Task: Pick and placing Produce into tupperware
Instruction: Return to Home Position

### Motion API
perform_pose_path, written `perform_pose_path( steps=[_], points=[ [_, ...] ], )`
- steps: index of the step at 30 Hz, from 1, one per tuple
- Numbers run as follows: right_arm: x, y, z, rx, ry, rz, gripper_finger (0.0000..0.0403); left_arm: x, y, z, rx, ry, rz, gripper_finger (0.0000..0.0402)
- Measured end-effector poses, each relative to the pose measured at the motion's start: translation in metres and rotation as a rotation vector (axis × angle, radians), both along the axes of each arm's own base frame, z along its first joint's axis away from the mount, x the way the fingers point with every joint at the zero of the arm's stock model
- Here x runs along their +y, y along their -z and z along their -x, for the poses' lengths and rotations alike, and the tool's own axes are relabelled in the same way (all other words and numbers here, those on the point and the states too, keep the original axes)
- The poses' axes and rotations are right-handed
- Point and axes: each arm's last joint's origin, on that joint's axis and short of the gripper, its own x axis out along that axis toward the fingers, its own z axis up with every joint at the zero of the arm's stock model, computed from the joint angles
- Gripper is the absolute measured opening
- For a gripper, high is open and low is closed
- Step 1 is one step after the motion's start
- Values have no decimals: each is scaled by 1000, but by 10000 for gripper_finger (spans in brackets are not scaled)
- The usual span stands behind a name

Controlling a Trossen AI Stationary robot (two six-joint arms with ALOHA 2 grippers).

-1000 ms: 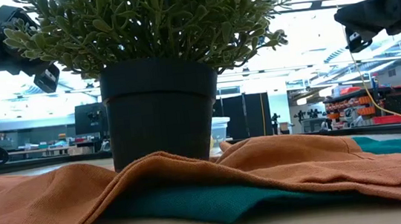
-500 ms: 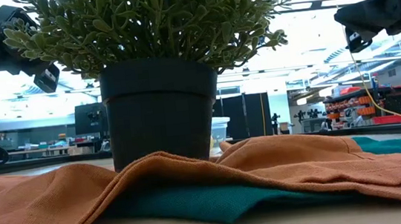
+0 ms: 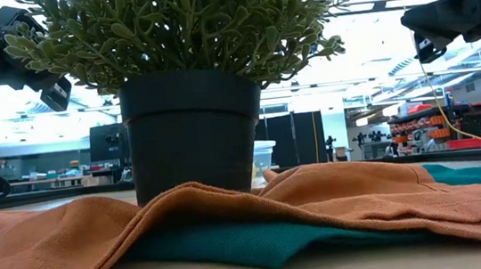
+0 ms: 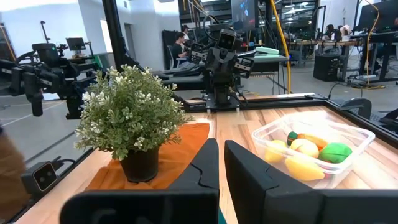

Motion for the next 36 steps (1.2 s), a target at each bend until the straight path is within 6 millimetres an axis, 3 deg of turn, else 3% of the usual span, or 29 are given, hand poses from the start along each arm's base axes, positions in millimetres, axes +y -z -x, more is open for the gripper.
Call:
perform_pose_path(
  steps=[36],
  points=[
    [0, 0, 0, 0, 0, 0, 0, 0, 0, 0, 0, 0, 0, 62]
  ],
)
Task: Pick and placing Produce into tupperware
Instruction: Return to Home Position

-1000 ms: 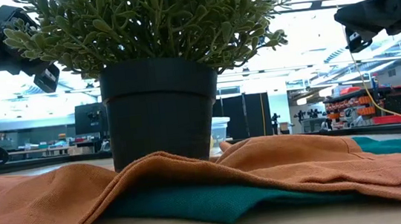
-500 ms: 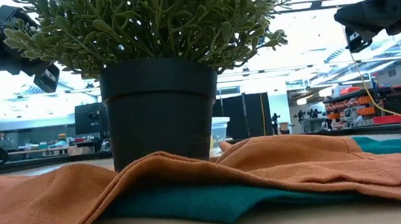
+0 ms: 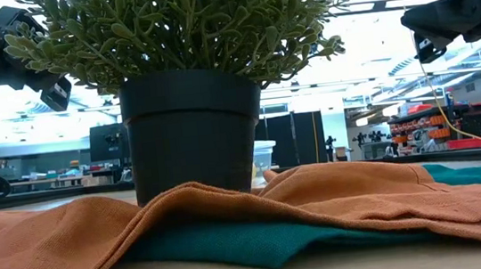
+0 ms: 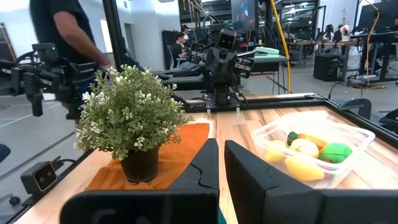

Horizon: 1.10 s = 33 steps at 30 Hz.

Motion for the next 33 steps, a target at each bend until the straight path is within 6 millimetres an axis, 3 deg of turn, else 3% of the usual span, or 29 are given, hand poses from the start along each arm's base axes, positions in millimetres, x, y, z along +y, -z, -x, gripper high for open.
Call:
perform_pose_path(
  steps=[33],
  points=[
    [0, 0, 0, 0, 0, 0, 0, 0, 0, 0, 0, 1, 0, 57]
  ],
)
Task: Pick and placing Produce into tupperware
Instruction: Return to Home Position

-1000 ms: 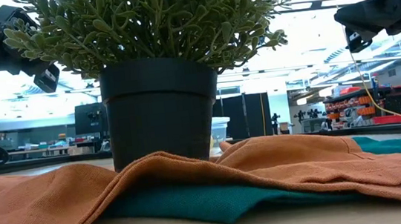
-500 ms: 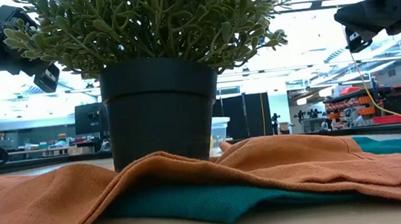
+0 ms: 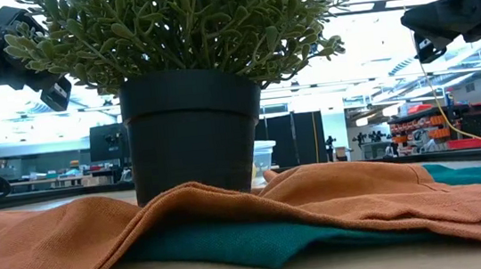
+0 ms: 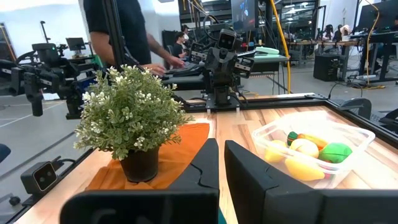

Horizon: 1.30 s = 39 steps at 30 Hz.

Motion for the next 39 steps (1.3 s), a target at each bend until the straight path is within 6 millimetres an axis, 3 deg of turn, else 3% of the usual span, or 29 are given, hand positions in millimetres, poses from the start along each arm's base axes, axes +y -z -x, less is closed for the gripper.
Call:
perform_pose_path(
  steps=[39],
  points=[
    [0, 0, 0, 0, 0, 0, 0, 0, 0, 0, 0, 0, 0, 51]
  ],
)
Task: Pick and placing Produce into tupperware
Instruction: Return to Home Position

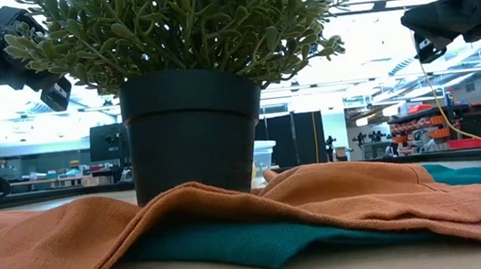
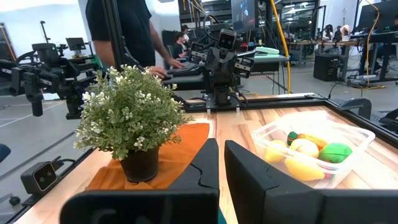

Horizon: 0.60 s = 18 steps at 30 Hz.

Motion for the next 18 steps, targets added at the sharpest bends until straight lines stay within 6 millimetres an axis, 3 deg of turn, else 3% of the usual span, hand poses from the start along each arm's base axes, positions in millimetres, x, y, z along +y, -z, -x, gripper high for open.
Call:
perform_pose_path(
  steps=[18],
  points=[
    [0, 0, 0, 0, 0, 0, 0, 0, 0, 0, 0, 0, 0, 61]
  ],
)
